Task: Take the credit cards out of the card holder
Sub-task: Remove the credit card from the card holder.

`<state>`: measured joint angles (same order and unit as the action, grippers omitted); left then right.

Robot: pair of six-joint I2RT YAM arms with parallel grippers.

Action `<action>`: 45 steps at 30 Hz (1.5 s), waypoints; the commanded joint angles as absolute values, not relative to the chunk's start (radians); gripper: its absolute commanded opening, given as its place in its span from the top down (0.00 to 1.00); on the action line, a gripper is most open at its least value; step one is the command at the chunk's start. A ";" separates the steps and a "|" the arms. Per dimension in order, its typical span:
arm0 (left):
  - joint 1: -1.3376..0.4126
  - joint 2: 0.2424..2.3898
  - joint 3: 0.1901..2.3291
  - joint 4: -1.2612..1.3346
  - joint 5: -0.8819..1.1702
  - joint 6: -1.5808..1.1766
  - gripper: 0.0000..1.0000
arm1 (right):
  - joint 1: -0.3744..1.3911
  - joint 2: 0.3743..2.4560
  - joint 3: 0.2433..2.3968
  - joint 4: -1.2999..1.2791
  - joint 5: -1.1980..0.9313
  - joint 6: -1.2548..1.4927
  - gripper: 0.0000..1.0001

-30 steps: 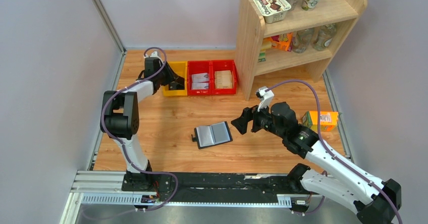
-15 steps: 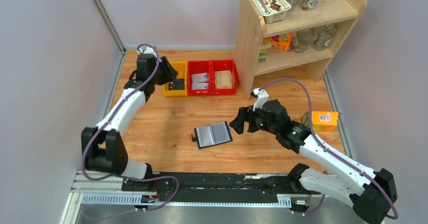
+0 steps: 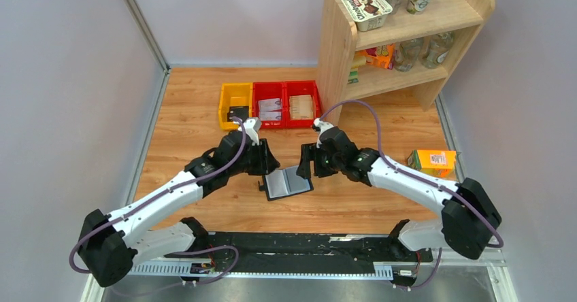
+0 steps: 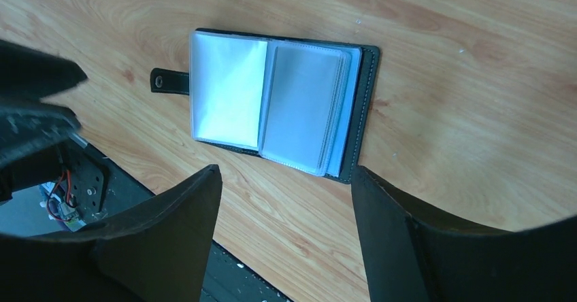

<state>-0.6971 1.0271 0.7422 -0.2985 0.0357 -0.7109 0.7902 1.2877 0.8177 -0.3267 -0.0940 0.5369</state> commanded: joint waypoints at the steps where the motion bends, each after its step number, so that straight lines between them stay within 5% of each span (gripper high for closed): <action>1: -0.758 1.043 0.686 -0.252 0.021 -0.788 0.56 | 0.819 1.364 0.888 -0.328 -0.069 0.568 0.30; 23: -0.785 1.324 0.492 -0.121 0.005 -0.885 0.75 | 0.867 1.620 0.927 -0.287 -0.095 0.609 0.39; 45: -0.787 1.319 0.480 -0.115 0.017 -0.893 0.79 | 0.928 1.628 1.051 -0.431 0.119 0.588 0.32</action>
<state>-0.7792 1.3067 0.5022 -0.0994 0.0208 -0.8890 0.9154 1.6196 0.9958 -0.4019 0.0135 0.5957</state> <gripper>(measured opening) 0.215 0.680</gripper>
